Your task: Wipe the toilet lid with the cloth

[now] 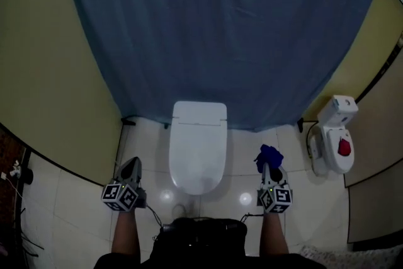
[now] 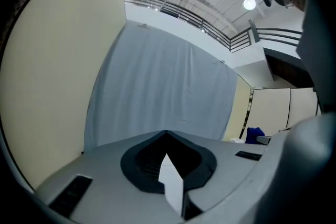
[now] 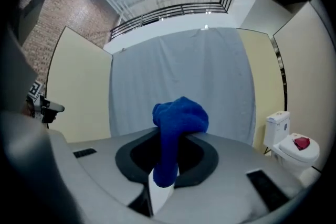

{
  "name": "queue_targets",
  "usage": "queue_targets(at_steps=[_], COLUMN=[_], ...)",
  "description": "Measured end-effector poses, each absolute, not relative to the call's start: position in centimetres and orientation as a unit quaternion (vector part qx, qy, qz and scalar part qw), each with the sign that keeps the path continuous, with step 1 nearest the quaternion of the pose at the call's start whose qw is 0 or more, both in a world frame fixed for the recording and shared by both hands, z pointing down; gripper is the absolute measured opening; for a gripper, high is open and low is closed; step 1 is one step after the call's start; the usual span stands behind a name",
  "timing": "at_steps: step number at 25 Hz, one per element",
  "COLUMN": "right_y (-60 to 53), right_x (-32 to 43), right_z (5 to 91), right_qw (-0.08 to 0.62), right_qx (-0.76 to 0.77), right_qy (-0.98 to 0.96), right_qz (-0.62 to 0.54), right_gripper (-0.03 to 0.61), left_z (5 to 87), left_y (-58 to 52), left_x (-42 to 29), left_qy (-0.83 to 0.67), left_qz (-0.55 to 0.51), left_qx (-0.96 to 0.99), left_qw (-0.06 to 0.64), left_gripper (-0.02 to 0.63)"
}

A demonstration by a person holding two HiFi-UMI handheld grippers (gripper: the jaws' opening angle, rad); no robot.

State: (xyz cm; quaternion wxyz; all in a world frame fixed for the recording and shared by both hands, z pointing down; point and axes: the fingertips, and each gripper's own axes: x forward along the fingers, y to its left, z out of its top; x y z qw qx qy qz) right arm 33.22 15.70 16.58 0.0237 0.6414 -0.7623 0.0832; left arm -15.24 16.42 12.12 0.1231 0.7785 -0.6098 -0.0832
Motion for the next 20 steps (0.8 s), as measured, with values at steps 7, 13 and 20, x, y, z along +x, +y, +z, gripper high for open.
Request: queue_targets(at_steps=[7,13,20], right_y=[16.8,16.1,15.0], right_x=[34.1,33.1,31.9], right_z=[11.3,10.3,10.2], right_qw=[-0.003,-0.002,-0.004], right_qx=[0.635,0.634,0.635], right_qy=[-0.771,-0.773,-0.772], right_qz=[0.044,0.030,0.033], right_gripper=[0.054,0.054,0.052], left_z=[8.6,7.1,6.0], left_y=[20.2,19.6,18.7], left_x=[-17.6,-17.8,-17.3], left_qy=[-0.632,-0.624,-0.608], left_qz=[-0.134,-0.144,-0.149], left_qx=[0.757,0.764,0.777], left_qw=[0.099,0.081,0.068], left_gripper=[-0.008,-0.008,-0.008])
